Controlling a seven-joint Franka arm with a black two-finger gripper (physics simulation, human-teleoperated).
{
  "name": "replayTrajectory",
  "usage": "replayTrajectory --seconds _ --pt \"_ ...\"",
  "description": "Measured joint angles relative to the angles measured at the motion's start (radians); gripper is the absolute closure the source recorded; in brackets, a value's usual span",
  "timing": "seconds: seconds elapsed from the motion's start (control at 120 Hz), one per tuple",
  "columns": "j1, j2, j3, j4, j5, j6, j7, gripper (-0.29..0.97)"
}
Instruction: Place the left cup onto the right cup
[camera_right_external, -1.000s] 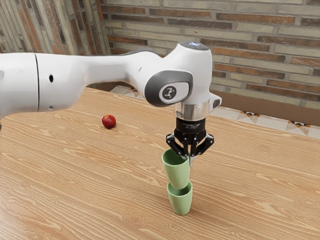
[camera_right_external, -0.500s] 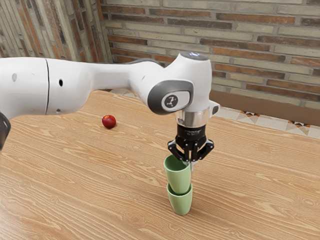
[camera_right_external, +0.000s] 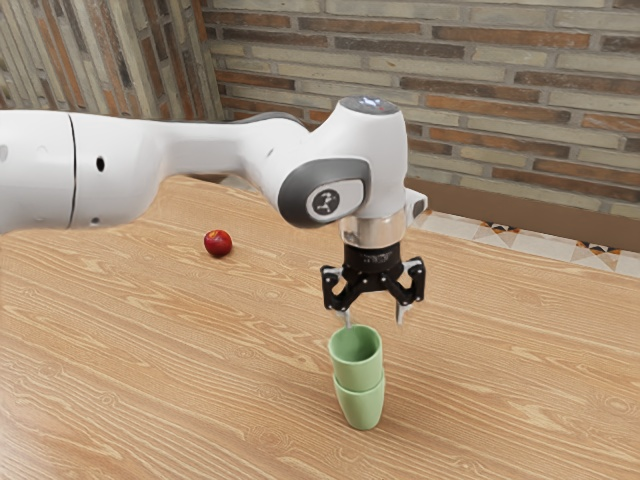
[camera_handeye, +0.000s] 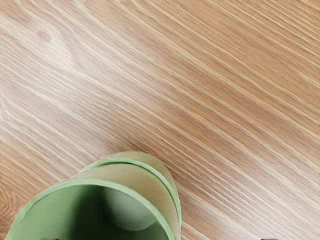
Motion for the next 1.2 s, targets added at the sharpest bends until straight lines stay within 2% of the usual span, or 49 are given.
replayTrajectory --seconds 0.217,0.358,0.517,0.575,0.842,1.008,1.2 --pt "-0.008 -0.110 0.042 -0.030 0.000 -0.003 -0.001 0.06" --pt "-0.039 -0.184 0.142 -0.028 0.007 -0.018 0.071 0.03" --pt "-0.056 -0.247 0.218 -0.025 0.059 -0.041 0.225 0.01" --pt "-0.087 -0.257 0.273 -0.023 0.071 -0.045 0.293 0.01" --pt "-0.116 -0.286 0.462 -0.007 0.080 -0.056 0.604 0.00" --pt "-0.086 -0.290 0.544 -0.004 0.076 -0.058 0.776 0.00" --pt "0.013 -0.330 0.554 -0.015 0.074 -0.061 0.926 0.00"
